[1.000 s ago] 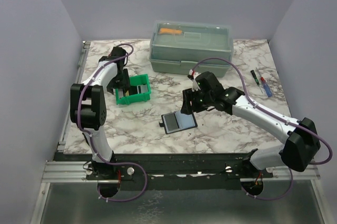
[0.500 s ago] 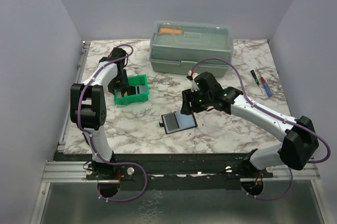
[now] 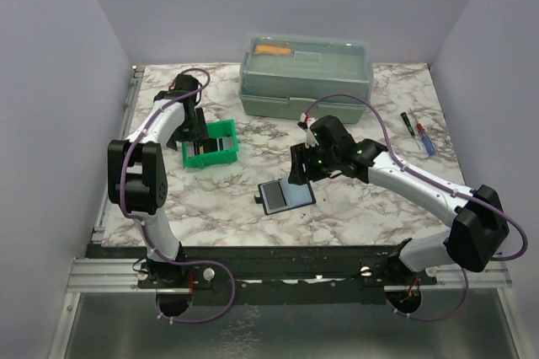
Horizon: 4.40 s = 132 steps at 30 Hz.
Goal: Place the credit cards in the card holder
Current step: Move the storage box to the center of the board, then pick up the credit card from the storage box, then insert the credit card into the card holder.
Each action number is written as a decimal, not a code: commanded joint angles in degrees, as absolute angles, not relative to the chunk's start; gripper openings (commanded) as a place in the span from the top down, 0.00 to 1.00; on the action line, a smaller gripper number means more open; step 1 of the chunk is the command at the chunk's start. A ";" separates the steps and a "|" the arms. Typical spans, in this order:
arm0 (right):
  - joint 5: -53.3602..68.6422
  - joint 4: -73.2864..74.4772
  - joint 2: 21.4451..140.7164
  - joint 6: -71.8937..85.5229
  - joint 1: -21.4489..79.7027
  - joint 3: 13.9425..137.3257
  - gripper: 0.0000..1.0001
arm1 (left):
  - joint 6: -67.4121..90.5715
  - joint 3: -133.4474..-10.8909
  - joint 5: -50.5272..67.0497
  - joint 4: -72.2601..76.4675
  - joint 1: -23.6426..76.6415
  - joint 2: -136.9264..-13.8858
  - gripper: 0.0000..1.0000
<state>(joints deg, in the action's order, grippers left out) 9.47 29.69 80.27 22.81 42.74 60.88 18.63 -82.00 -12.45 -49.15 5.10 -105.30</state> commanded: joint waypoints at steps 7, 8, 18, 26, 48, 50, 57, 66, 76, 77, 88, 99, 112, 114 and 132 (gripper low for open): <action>11.07 29.88 80.92 22.35 42.63 62.62 0.41 | 18.56 -81.82 -12.63 -49.26 3.58 -104.04 0.36; 11.12 29.93 80.98 22.33 42.63 62.67 0.41 | 18.48 -81.83 -12.61 -49.16 3.58 -104.31 0.37; 11.50 29.83 81.42 22.26 42.63 63.22 0.41 | 17.95 -81.65 -12.87 -48.96 3.55 -106.42 0.38; 11.85 29.81 81.84 22.04 42.57 63.67 0.41 | 17.99 -81.82 -17.27 -49.71 3.55 -107.45 0.41; 12.44 29.35 82.82 21.80 42.62 63.90 0.41 | 18.51 -84.53 -21.50 -51.94 4.48 -104.92 0.62; 12.52 29.27 82.86 21.88 42.58 63.90 0.41 | 18.54 -84.63 -21.36 -52.02 4.51 -104.94 0.63; 12.76 29.27 83.02 22.06 42.62 63.85 0.41 | 18.46 -84.73 -20.92 -52.19 4.64 -105.02 0.71; 12.98 29.22 83.02 22.19 42.60 63.75 0.41 | 18.56 -85.16 -21.34 -52.73 4.83 -105.29 0.83; 12.98 29.35 83.04 22.29 42.62 63.51 0.41 | 19.11 -86.15 -21.66 -53.67 5.03 -105.90 1.00; 13.00 29.36 82.99 22.24 42.60 63.46 0.41 | 19.16 -86.28 -21.51 -53.80 5.06 -105.83 1.00; 12.36 29.61 82.79 22.36 42.58 63.46 0.41 | 20.06 -89.64 -20.97 -56.44 5.01 -105.42 1.00; 8.40 29.96 80.73 22.69 41.34 62.64 0.39 | 22.04 -98.64 -10.47 -64.07 6.46 -96.35 1.00; 34.81 14.74 82.35 25.18 29.32 50.08 0.42 | 33.78 -70.87 27.75 -35.07 24.89 -77.21 1.00; 37.50 11.67 84.21 26.00 29.01 49.40 0.45 | 39.71 -62.41 28.79 -22.81 28.46 -75.86 1.00; 45.48 -6.66 100.46 30.65 23.24 44.96 0.80 | 49.50 -41.10 34.15 2.37 33.05 -84.66 1.00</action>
